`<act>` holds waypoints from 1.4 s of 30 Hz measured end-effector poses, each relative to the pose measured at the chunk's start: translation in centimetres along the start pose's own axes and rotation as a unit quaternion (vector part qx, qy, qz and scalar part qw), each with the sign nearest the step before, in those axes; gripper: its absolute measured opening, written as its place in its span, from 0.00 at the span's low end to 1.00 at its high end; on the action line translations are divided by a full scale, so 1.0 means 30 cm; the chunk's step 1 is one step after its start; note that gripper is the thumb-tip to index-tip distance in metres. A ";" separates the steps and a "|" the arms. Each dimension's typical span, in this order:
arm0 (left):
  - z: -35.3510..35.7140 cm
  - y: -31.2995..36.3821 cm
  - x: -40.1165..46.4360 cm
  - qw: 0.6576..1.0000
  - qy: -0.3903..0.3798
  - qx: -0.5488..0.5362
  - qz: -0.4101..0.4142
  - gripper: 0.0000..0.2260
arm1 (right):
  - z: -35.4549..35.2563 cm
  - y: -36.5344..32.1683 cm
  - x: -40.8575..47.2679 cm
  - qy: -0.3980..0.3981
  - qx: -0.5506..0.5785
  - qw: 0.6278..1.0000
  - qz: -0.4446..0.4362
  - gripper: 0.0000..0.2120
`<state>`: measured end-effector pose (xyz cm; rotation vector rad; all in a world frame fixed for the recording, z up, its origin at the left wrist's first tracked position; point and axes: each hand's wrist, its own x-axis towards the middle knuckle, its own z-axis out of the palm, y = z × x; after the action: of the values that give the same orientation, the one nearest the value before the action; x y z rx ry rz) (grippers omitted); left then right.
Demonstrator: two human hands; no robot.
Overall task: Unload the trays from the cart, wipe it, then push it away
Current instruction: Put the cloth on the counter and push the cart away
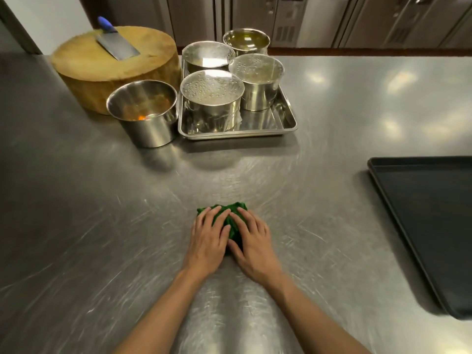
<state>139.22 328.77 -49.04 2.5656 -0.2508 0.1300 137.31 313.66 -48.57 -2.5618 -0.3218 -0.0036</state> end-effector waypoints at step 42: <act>-0.114 2.519 -2.005 0.696 -0.443 -0.454 0.335 0.09 | -1.381 -0.139 -2.997 0.707 0.291 0.581 0.280 0.12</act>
<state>64.76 277.04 -15.58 1.2439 -1.2440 -0.7971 51.67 274.76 -17.45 -1.2129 0.9387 -1.3471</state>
